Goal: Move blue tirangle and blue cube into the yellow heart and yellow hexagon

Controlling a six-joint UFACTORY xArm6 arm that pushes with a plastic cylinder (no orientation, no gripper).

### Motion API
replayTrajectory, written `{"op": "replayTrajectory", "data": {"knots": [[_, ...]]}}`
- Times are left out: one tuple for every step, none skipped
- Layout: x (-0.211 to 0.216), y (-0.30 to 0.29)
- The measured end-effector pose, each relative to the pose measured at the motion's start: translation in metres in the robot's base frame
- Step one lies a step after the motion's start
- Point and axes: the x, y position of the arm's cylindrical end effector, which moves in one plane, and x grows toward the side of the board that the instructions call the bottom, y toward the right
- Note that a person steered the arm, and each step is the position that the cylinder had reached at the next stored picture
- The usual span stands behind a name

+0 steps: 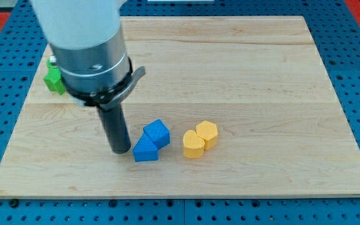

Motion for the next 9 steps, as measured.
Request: {"op": "replayTrajectory", "data": {"knots": [[0.015, -0.008], [0.011, 0.019], [0.006, 0.048], [-0.009, 0.059], [-0.016, 0.067], [-0.011, 0.059], [-0.027, 0.044], [-0.051, 0.034], [-0.054, 0.057]]}}
